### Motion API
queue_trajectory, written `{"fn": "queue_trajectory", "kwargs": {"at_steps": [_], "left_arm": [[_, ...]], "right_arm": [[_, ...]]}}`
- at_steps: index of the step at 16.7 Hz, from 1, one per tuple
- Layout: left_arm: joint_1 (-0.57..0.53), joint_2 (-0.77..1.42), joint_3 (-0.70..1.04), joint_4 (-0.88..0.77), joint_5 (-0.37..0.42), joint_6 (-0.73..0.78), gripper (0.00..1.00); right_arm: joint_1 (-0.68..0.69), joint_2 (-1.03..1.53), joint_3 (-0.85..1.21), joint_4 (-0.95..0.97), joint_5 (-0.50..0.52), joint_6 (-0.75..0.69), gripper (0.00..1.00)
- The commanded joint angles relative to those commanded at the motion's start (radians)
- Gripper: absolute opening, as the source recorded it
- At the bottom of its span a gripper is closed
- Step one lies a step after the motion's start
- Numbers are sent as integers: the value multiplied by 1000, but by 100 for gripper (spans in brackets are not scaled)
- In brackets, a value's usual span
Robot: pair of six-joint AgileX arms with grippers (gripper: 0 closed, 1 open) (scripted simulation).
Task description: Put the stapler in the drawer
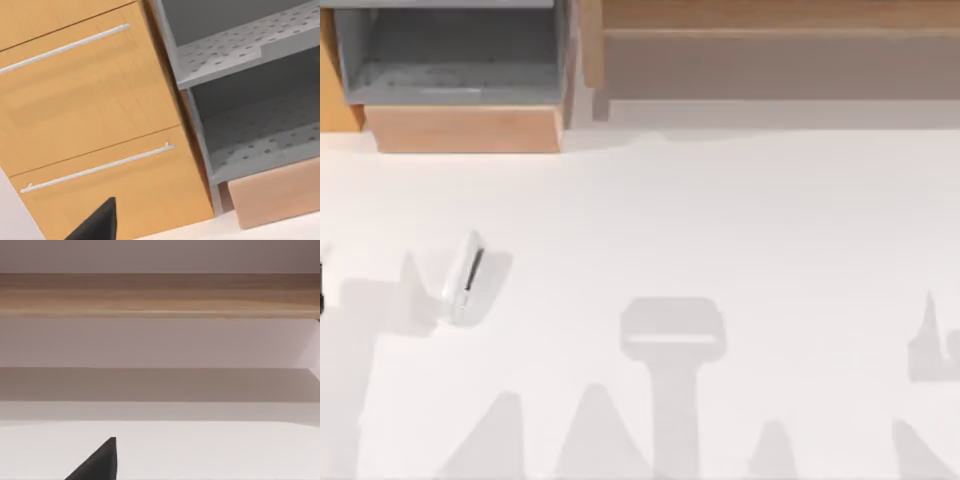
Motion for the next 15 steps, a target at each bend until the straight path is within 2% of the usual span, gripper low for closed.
{"fn": "queue_trajectory", "kwargs": {"at_steps": [9, 15], "left_arm": [[180, 836, 399, 440, 191, 603, 100], [251, 1390, 680, 722, 281, 971, 100]], "right_arm": [[0, 0, 0, 0, 0, 0, 100], [0, 0, 0, 0, 0, 0, 100]]}}
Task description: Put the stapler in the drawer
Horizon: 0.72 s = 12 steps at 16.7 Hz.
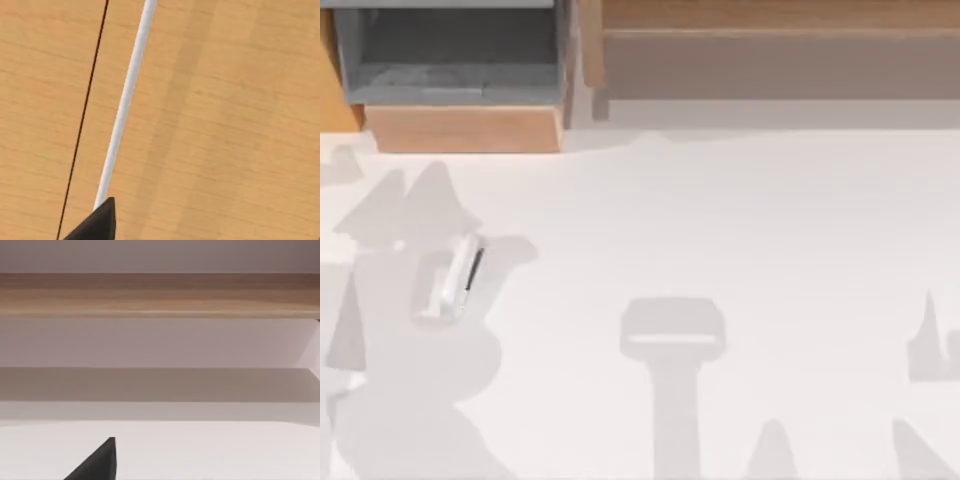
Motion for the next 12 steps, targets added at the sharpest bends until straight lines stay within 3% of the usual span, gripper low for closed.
{"fn": "queue_trajectory", "kwargs": {"at_steps": [6, 12], "left_arm": [[29, 369, 189, 181, 47, 229, 100], [33, 428, 221, 211, 54, 266, 100]], "right_arm": [[0, 0, 0, 0, 0, 0, 100], [0, 0, 0, 0, 0, 0, 100]]}}
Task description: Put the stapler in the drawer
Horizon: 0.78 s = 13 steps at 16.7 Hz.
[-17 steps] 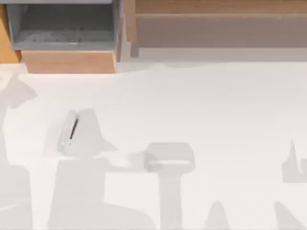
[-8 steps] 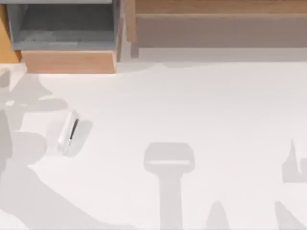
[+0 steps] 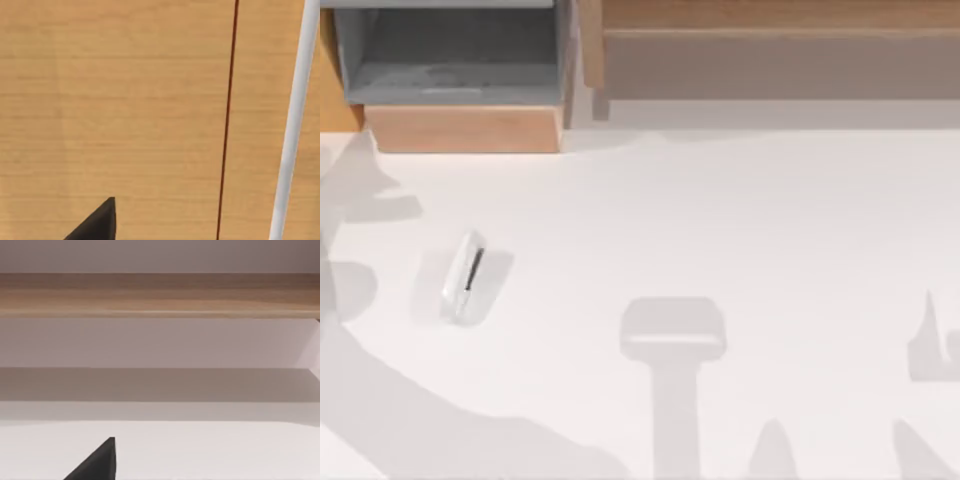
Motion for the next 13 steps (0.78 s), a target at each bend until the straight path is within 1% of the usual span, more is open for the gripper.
{"fn": "queue_trajectory", "kwargs": {"at_steps": [3, 9, 13], "left_arm": [[-6, -1, -1, -4, -2, -1, 100], [-24, 49, 105, -56, -23, -1, 100], [-25, 54, 115, -60, -25, -1, 100]], "right_arm": [[0, 0, 0, 0, 0, 0, 100], [0, 0, 0, 0, 0, 0, 100], [0, 0, 0, 0, 0, 0, 100]]}}
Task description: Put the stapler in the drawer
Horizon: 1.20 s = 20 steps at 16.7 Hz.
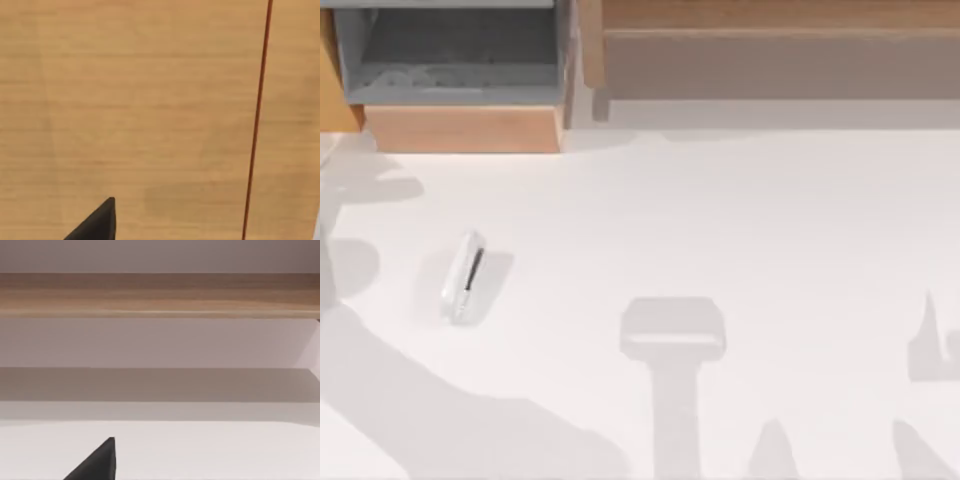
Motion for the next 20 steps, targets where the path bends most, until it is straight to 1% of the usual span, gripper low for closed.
{"fn": "queue_trajectory", "kwargs": {"at_steps": [13, 14, 20], "left_arm": [[0, 0, 0, 0, 0, 0, 2], [0, 0, 0, 0, 0, 0, 0], [0, 0, 0, 0, 0, 0, 0]], "right_arm": [[0, 0, 0, 0, 0, 0, 100], [0, 0, 0, 0, 0, 0, 100], [0, 0, 0, 0, 0, 0, 100]]}}
